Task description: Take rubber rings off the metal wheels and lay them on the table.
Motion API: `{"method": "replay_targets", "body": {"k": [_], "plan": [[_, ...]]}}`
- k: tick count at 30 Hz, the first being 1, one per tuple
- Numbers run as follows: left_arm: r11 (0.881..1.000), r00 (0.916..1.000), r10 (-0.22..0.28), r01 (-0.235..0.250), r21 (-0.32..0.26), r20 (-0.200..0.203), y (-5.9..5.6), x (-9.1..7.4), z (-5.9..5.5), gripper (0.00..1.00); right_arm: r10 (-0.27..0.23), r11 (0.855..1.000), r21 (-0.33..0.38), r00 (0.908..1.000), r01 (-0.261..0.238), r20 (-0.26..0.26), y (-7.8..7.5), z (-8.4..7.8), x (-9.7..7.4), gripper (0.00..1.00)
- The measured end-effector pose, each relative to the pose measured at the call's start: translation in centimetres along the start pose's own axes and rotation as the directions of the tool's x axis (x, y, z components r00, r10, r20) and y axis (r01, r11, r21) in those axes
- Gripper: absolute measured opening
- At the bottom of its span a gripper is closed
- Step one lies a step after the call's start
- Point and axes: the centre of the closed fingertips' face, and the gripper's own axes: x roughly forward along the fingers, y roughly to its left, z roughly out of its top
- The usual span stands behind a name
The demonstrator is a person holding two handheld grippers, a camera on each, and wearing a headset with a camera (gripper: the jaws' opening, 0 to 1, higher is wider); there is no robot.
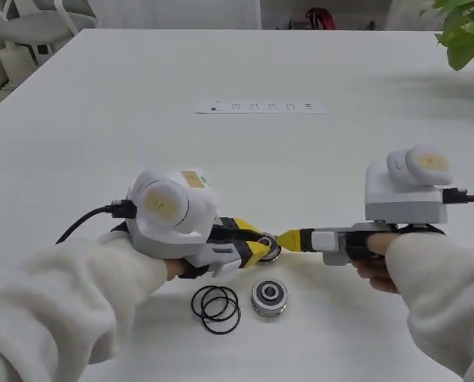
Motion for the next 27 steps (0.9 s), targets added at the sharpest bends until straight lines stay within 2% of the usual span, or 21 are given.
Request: {"method": "replay_targets", "body": {"k": [21, 24, 25, 26, 27], "plan": [[1.000, 1.0000, 0.002, -0.002, 0.005, 0.001, 0.0, 0.0, -0.1, 0.12, 0.034, 0.999, -0.009, 0.9994, -0.034, 0.008, 0.9, 0.5, 0.2, 0.00], [1.000, 1.0000, 0.003, -0.003, 0.002, 0.004, 0.1, 0.0, 0.0, 0.12, 0.119, 0.993, -0.003, 0.9922, -0.119, 0.036, 2.8, 1.3, 0.2, 0.00], [1.000, 1.0000, 0.003, -0.003, 0.001, 0.004, 0.1, 0.0, 0.0, 0.12, 0.150, 0.988, 0.009, 0.9825, -0.152, 0.110, 3.6, 2.7, 0.2, 0.00], [1.000, 1.0000, 0.004, -0.004, 0.003, 0.004, 0.1, 0.0, 0.0, 0.12, 0.122, 0.992, 0.011, 0.9898, -0.123, 0.073, 3.1, 2.2, 0.0, 0.00], [1.000, 1.0000, 0.004, -0.004, 0.001, 0.005, 0.1, 0.0, 0.0, 0.12, 0.070, 0.996, -0.061, 0.9963, -0.067, 0.050, 2.1, 1.9, 0.1, 0.00]]}}
